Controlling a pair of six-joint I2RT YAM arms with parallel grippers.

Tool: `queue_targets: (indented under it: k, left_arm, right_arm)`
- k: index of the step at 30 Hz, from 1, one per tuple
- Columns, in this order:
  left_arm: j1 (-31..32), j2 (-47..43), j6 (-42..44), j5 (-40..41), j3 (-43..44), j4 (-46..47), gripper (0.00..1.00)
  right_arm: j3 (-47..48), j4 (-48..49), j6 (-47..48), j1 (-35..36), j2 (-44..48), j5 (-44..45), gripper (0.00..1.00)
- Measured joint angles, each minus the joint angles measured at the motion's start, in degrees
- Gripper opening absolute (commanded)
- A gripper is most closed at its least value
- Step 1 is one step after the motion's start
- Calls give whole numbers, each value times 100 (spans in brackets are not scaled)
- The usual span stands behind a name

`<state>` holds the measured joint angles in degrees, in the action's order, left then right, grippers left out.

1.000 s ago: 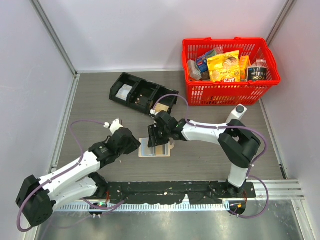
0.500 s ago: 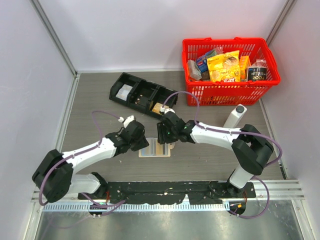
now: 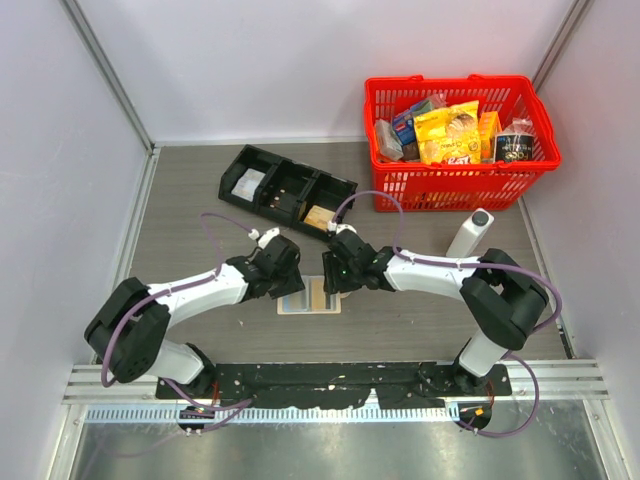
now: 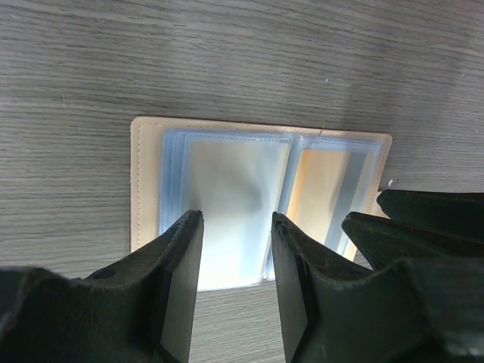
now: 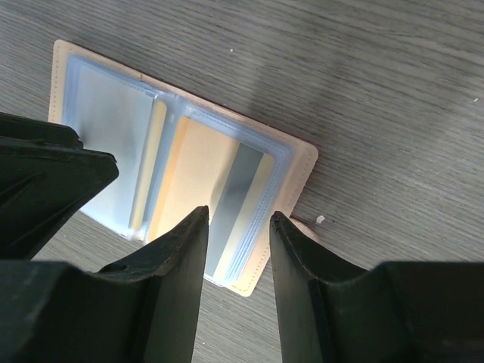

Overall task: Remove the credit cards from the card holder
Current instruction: Remove the credit card from the card holder.

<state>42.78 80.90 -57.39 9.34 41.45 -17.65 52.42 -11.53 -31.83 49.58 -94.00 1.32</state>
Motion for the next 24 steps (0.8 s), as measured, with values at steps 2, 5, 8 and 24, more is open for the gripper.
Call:
queue_targets:
  k: [2, 5, 8, 24]
  left_arm:
    - [0, 2, 33, 11, 4, -13, 46]
    - [0, 2, 81, 37, 50, -59, 47]
    - [2, 2, 101, 66, 79, -66, 48]
    - [173, 334, 238, 275, 363, -304, 50]
  right_arm:
    - [-50, 33, 0, -22, 0, -17, 42]
    - [-92, 85, -17, -37, 0, -37, 41]
    - [-133, 157, -44, -66, 0, -162, 39]
    - [-199, 299, -131, -138, -2, -424, 34]
